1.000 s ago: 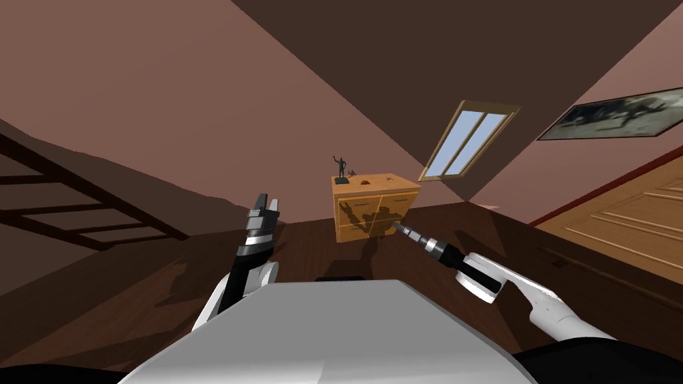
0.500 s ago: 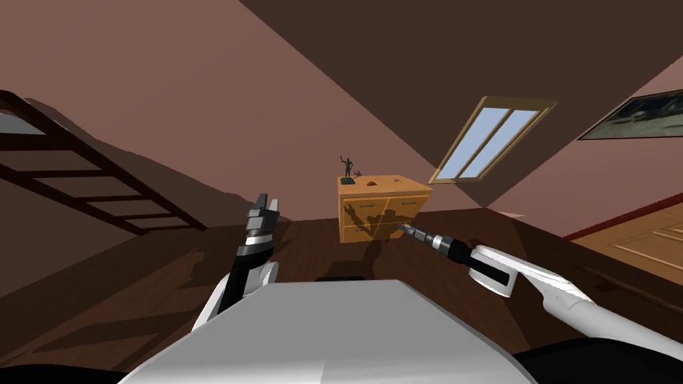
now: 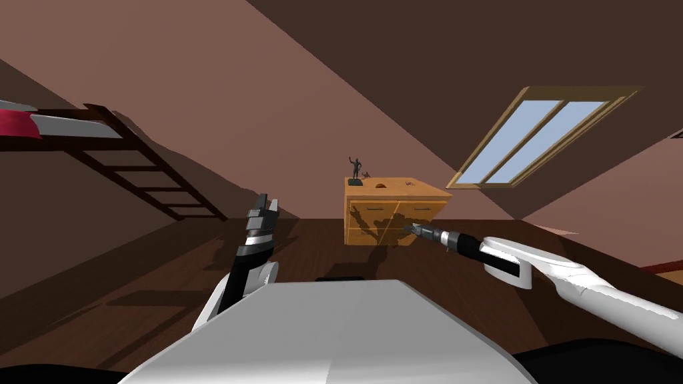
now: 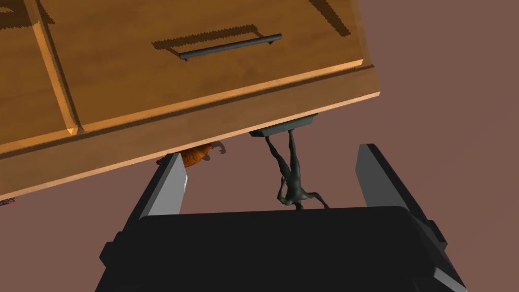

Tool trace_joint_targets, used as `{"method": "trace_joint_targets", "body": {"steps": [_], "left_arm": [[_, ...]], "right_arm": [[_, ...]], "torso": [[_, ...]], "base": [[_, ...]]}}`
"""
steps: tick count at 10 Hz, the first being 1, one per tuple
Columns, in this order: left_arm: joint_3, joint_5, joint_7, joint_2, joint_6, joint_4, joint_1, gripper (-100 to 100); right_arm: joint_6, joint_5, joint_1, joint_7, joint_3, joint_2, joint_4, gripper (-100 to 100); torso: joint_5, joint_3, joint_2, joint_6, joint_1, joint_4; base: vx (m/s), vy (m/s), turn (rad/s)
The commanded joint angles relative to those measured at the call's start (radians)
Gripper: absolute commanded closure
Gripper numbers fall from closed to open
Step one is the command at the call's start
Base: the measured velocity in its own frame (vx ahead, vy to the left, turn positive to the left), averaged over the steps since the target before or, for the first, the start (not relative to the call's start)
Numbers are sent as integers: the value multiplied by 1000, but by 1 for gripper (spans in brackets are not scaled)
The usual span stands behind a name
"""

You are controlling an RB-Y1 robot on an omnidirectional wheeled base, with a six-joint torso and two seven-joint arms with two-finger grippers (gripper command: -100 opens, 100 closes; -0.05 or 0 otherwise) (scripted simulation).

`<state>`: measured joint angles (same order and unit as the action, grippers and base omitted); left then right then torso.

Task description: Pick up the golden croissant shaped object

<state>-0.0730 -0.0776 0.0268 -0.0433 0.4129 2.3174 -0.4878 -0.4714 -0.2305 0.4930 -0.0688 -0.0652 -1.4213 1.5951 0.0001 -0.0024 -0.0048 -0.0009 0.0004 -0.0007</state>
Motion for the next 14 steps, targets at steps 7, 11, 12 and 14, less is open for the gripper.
{"method": "trace_joint_targets", "body": {"steps": [7,11,12,14], "left_arm": [[0,0,0,0,0,0,0,0],[0,0,0,0,0,0,0,0],[0,0,0,0,0,0,0,0],[0,0,0,0,0,0,0,0]], "right_arm": [[-28,-90,-1,56,-27,-214,-137,-100],[-49,-167,-8,101,-66,-337,-236,-100],[-49,-167,-8,101,-66,-348,-243,-100],[-55,-191,-9,115,-80,-384,-275,-100]], "torso": [[0,-2,-4,0,-2,-1],[-1,-2,-4,0,-3,-1],[-1,-4,-7,-1,-6,-2],[-1,-3,-5,1,-5,-1]], "base": [[73,-23,216],[104,-68,282],[107,-99,212],[96,-82,169]]}}
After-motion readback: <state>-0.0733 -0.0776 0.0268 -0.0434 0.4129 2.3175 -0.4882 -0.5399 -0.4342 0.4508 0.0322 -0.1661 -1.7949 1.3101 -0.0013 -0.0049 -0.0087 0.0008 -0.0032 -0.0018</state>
